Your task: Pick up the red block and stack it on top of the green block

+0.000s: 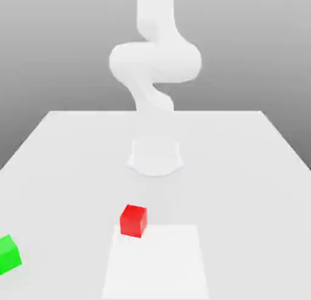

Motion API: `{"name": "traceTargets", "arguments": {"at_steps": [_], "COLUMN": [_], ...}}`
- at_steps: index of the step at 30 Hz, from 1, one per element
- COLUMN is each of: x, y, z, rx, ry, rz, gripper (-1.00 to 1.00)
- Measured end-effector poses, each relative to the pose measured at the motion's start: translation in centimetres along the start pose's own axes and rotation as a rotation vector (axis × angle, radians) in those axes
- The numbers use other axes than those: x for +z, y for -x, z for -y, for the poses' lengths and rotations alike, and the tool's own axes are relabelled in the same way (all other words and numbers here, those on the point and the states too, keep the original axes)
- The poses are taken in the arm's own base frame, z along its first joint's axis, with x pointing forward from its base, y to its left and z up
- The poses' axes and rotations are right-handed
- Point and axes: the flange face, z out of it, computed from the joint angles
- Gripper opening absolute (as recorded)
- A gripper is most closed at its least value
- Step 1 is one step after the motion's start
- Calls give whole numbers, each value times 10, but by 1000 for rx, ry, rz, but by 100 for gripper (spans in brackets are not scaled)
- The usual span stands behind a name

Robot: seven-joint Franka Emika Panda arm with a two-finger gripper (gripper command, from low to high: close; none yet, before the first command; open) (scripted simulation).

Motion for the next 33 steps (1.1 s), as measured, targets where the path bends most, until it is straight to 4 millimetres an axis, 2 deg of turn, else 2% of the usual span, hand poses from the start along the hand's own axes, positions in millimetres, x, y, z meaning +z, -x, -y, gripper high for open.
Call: {"name": "traceTargets", "arguments": {"at_steps": [4,9,13,18,20,24,25,31,33], "x": [95,192,252,310,325,348,351,352,347], "y": [21,65,116,196,211,229,231,232,228], "z": [-38,-106,-176,-271,-288,-307,-309,-310,-306], "rx": [42,100,155,226,233,236,236,236,236], "ry": [121,271,401,559,576,582,582,582,582], "rz": [86,196,294,416,429,433,433,433,433], "gripper": [0,0,0,0,0,0,-100,-100,-100]}}
